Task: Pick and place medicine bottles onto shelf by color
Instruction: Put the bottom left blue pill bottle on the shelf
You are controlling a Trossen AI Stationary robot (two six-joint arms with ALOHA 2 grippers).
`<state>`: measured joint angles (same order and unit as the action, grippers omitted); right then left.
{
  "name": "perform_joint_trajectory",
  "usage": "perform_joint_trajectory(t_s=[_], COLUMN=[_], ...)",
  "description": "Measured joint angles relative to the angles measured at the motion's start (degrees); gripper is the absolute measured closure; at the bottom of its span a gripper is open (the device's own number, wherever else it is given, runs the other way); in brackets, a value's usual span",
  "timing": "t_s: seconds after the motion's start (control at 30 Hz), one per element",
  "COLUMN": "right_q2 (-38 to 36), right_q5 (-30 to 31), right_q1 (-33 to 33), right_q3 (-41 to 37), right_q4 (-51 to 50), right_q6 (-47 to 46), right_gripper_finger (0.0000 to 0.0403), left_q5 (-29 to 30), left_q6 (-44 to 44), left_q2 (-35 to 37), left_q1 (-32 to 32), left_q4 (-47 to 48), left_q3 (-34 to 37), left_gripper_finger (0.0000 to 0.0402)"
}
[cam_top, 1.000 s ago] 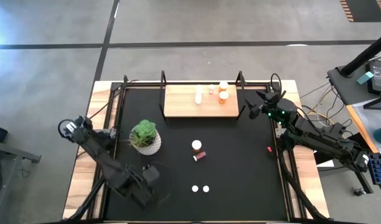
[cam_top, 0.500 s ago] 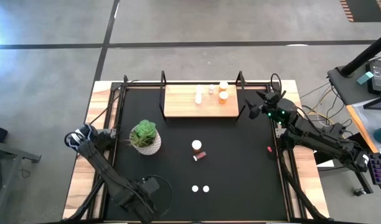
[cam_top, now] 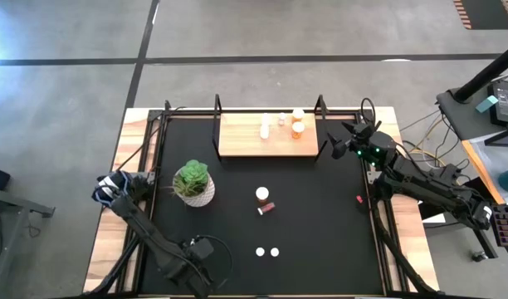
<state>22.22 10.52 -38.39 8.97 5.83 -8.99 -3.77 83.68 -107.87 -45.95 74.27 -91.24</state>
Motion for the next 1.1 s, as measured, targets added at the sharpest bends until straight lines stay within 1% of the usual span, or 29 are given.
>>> perform_joint_trajectory(t_s=[0.33, 0.43, 0.6, 0.7, 0.9, 1.1], right_q2=[0.0, 0.0, 0.0, 0.0, 0.0, 0.0], right_q5=[0.0, 0.0, 0.0, 0.0, 0.0, 0.0], right_q1=[0.0, 0.0, 0.0, 0.0, 0.0, 0.0], right_q3=[0.0, 0.0, 0.0, 0.0, 0.0, 0.0], right_q4=[0.0, 0.0, 0.0, 0.0, 0.0, 0.0], right_q6=[0.0, 0.0, 0.0, 0.0, 0.0, 0.0], right_gripper_finger=[0.0023, 0.0023, 0.0023, 0.0023, 0.0023, 0.0023], left_q5=[0.0, 0.0, 0.0, 0.0, -0.1, -2.8], left_q6=[0.0, 0.0, 0.0, -0.1, -0.1, -0.1], left_q2=[0.1, 0.1, 0.1, 0.1, 0.1, 0.1], left_q1=[0.2, 0.2, 0.5, 0.7, 1.4, 1.3], left_q4=[-7.8, -8.4, -10.9, -12.3, -12.4, -13.8], left_q3=[6.4, 7.8, 9.8, 10.4, 10.5, 10.6], left_gripper_finger=[0.0161, 0.0161, 0.0173, 0.0194, 0.0253, 0.0311])
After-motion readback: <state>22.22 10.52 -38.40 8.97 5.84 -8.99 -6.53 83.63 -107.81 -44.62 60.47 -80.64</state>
